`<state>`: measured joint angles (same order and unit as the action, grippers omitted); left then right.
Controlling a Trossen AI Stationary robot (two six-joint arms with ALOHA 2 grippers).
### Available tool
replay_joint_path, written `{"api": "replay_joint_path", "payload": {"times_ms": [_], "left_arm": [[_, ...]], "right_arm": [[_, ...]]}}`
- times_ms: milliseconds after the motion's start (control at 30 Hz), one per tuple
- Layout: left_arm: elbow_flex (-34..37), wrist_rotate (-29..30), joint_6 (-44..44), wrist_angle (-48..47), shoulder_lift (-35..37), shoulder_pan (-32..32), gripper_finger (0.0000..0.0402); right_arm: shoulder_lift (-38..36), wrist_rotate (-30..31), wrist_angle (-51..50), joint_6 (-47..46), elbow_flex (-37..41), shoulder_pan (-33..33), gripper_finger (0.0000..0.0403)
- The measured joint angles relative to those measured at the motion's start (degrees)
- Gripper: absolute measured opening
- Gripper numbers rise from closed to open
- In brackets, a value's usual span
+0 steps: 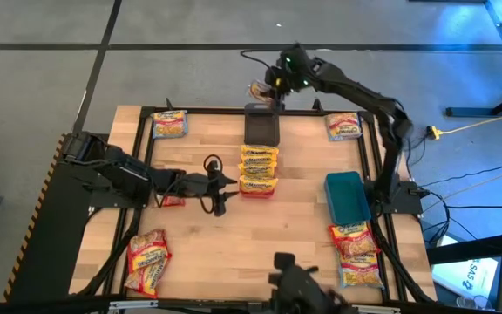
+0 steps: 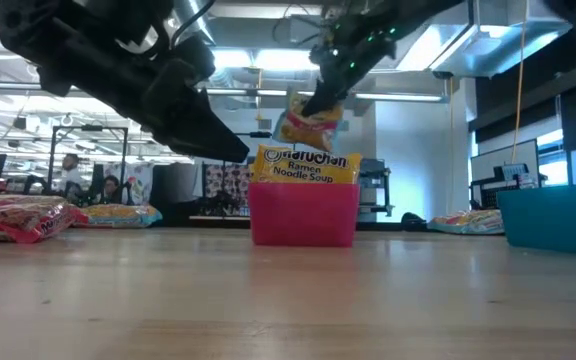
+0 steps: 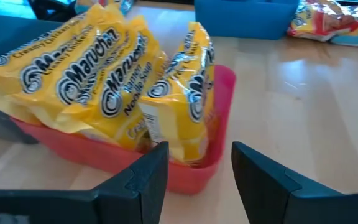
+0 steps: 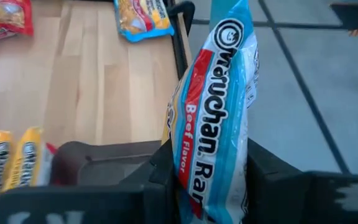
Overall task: Sort Maruchan noodles
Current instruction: Put the blue noodle pack into the black bin
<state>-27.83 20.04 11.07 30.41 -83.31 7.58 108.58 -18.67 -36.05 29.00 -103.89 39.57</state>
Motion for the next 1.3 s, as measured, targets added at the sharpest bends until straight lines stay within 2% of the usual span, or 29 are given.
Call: {"api": "replay_joint_path", "payload": {"times_ms": [133,433,1300], "left_arm": [[0.0,0.0,-0.8,0.0,0.0,-1.1,0.017],[0.0,0.0,-1.3,-0.1,0.0,-1.6,0.017],[-0.1,0.0,-2.6,0.1,0.0,-1.6,0.017]], "right_arm": [[4.9,-2.6,-1.2,1.6,-4.4,1.2,0.0091],[11.2,-5.4,-2.1,6.2,-4.5,1.7,0.0091],[17.7,-0.4,-3.6,8.8,-4.4,1.7,0.0091]]}}
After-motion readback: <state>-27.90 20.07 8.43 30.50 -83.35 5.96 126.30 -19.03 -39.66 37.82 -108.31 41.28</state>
